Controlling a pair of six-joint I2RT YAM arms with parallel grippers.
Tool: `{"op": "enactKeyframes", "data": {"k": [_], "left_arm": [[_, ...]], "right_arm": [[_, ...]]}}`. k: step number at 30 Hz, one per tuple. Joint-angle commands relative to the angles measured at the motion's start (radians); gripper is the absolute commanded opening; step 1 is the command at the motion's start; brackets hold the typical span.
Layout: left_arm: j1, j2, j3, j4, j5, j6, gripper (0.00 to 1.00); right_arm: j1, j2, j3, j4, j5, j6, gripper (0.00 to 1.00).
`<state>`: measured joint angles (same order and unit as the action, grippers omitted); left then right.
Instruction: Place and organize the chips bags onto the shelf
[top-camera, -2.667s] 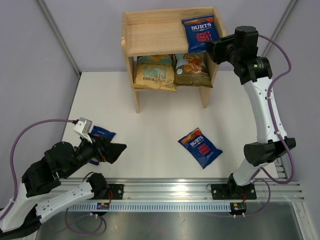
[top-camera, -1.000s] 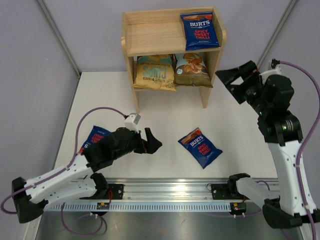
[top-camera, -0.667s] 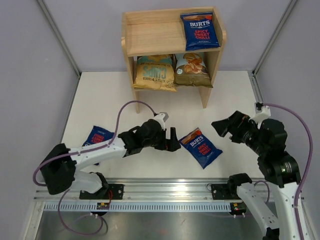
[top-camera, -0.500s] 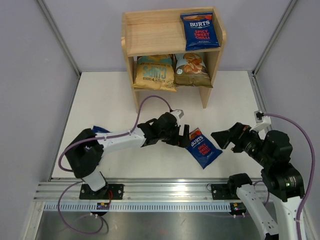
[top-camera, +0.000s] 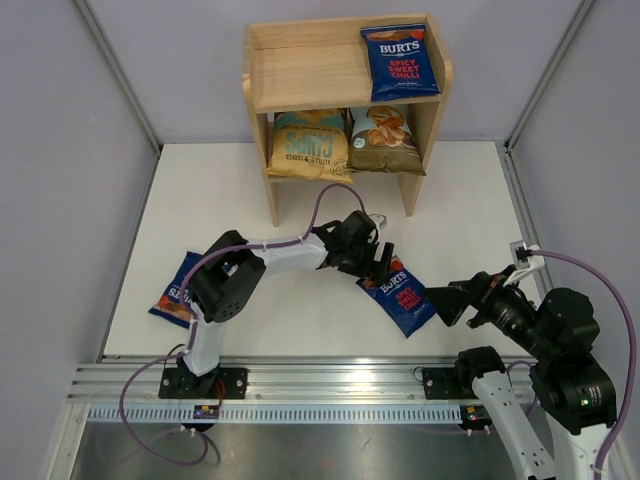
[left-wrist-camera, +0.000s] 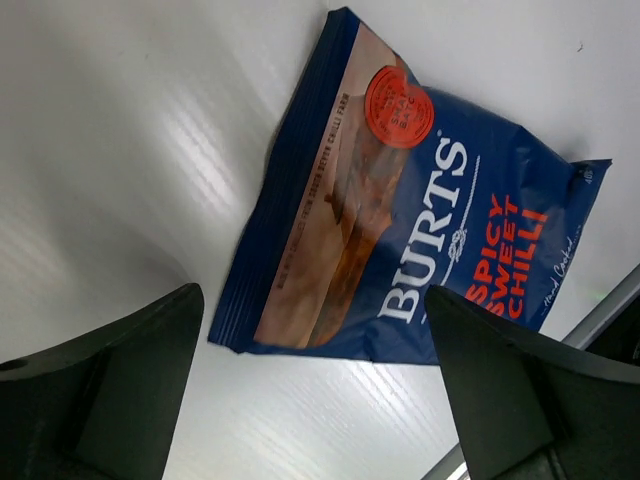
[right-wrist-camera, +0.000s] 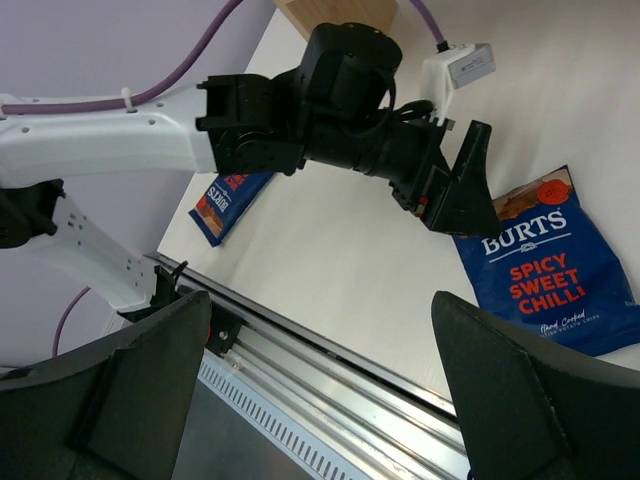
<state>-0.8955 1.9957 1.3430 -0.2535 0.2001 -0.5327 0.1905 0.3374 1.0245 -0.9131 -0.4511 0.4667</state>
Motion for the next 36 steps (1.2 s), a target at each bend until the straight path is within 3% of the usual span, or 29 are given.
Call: {"op": "enactKeyframes", "data": {"k": [1,6,7,10,11,18,23,27,31,36], "left_arm": [[-0.008,0.058,0.041,-0.033,0.051,0.03,0.89],[-0.029,0.092,0.033,-0.038,0.036,0.005,0.7],[-0.033,0.097,0.035,-0.05,0.016,0.0,0.6],[-0.045,0.101,0.028,-0.059,-0.028,-0.004,0.45],[-0.048,0.098,0.025,-0.061,-0.036,-0.004,0.33],[-0.097,0.034,-0.025,-0.023,-0.142,-0.007,0.0],[-0.118,-0.079,-0.102,0.016,-0.223,-0.012,0.0],[-0.125,-0.337,-0.284,0.132,-0.284,-0.015,0.0],[-0.126,-0.52,-0.355,0.122,-0.327,-0.003,0.0],[-0.125,-0.685,-0.386,0.066,-0.341,-0.027,0.0]], "right_arm": [[-0.002,-0.015,-0.009,0.011,-0.043,-0.016,0.99],[0.0,-0.029,-0.01,0.013,-0.049,-0.01,0.99],[-0.002,-0.029,-0.009,0.013,-0.054,-0.008,0.99],[-0.002,-0.037,-0.009,0.017,-0.057,-0.003,0.99],[-0.002,-0.038,-0.009,0.014,-0.057,-0.002,0.99],[-0.002,-0.047,-0.02,0.014,-0.051,0.0,1.0],[-0.002,-0.047,-0.056,0.034,-0.038,0.009,0.99],[-0.002,-0.064,-0.177,0.08,-0.034,0.047,1.0],[-0.002,-0.113,-0.315,0.196,-0.018,0.139,0.99],[-0.002,-0.187,-0.561,0.416,-0.121,0.304,0.99]]}}
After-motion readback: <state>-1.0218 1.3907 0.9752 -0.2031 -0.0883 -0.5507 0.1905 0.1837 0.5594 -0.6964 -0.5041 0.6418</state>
